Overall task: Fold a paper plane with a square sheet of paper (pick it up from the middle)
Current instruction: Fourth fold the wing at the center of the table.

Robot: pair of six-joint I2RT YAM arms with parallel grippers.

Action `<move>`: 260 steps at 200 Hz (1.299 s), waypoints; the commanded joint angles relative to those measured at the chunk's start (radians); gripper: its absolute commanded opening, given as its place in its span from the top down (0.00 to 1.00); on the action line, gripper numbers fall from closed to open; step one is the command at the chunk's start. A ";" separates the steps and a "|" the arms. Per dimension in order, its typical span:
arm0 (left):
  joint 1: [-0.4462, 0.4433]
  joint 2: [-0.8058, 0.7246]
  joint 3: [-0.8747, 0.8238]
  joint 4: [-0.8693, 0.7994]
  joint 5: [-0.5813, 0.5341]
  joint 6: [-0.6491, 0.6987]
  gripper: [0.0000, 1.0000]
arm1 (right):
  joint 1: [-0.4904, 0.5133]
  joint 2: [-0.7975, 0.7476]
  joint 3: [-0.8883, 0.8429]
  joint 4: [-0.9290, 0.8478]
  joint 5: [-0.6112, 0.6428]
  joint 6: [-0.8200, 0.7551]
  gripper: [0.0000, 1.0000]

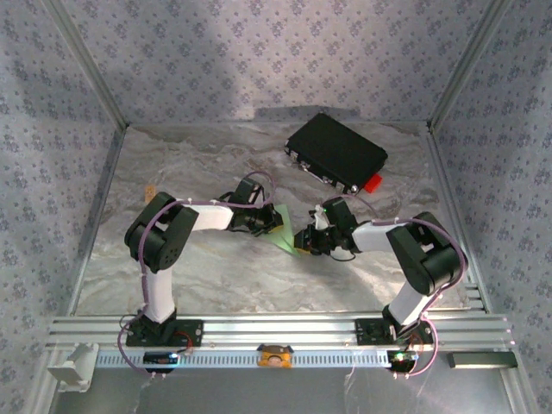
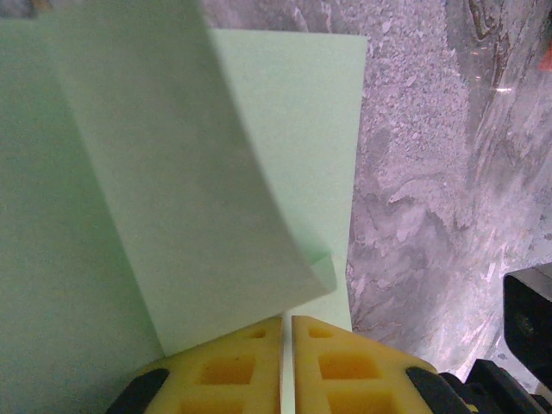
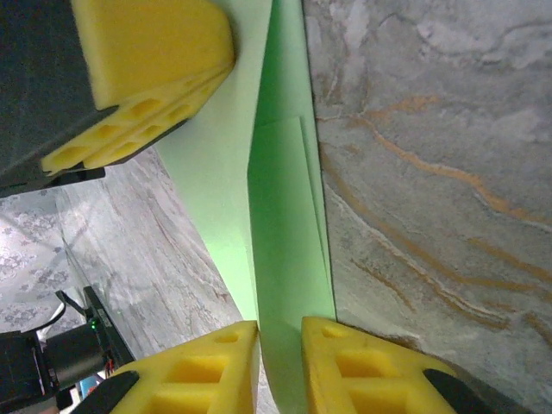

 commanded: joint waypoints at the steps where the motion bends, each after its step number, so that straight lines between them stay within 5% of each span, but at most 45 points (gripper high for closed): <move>1: 0.002 0.023 -0.003 -0.047 -0.003 0.016 0.89 | 0.007 0.015 0.001 -0.044 0.002 -0.024 0.80; 66: 0.002 0.021 -0.008 -0.045 -0.006 0.016 0.89 | 0.008 0.008 -0.053 -0.032 0.031 -0.013 0.85; 124: 0.002 0.020 -0.009 -0.045 -0.006 0.014 0.89 | 0.012 -0.013 -0.028 -0.085 0.025 -0.049 0.76; 178: 0.002 0.020 -0.008 -0.047 -0.008 0.015 0.89 | 0.017 -0.020 -0.061 -0.113 0.069 -0.060 0.89; 260: 0.003 0.023 -0.011 -0.045 -0.009 0.014 0.89 | 0.003 -0.061 -0.092 -0.126 0.051 -0.059 0.84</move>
